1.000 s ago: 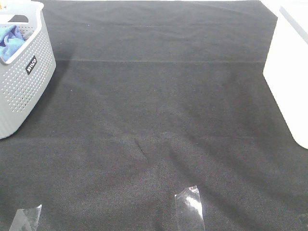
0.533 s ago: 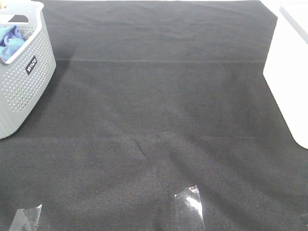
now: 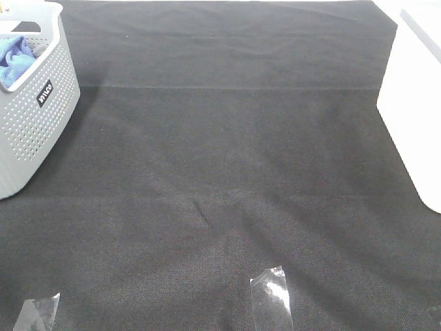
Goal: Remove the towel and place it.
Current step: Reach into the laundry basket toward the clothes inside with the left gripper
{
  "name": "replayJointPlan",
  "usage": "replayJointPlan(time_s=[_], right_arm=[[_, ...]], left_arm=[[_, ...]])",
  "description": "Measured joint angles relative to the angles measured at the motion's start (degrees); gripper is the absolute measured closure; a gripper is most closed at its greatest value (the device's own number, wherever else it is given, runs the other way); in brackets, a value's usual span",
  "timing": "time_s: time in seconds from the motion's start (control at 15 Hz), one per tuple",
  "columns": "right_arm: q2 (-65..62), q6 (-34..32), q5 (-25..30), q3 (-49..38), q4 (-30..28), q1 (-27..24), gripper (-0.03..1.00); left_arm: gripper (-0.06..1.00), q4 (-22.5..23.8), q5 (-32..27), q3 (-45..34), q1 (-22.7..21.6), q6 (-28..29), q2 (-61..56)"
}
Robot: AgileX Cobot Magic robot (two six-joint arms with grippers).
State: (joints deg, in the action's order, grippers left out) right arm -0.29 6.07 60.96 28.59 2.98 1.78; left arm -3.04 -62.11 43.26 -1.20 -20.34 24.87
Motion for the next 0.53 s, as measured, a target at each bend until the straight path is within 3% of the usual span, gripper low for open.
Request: replayJointPlan(time_s=[0.27, 0.53], right_arm=[[0.0, 0.0, 0.0, 0.0, 0.0, 0.0, 0.33], [0.0, 0.0, 0.0, 0.0, 0.0, 0.0, 0.33]], left_arm=[[-0.05, 1.3, -0.9, 16.0, 0.0, -17.5, 19.8], [-0.05, 9.2, -6.2, 37.8, 0.0, -26.4, 43.4]])
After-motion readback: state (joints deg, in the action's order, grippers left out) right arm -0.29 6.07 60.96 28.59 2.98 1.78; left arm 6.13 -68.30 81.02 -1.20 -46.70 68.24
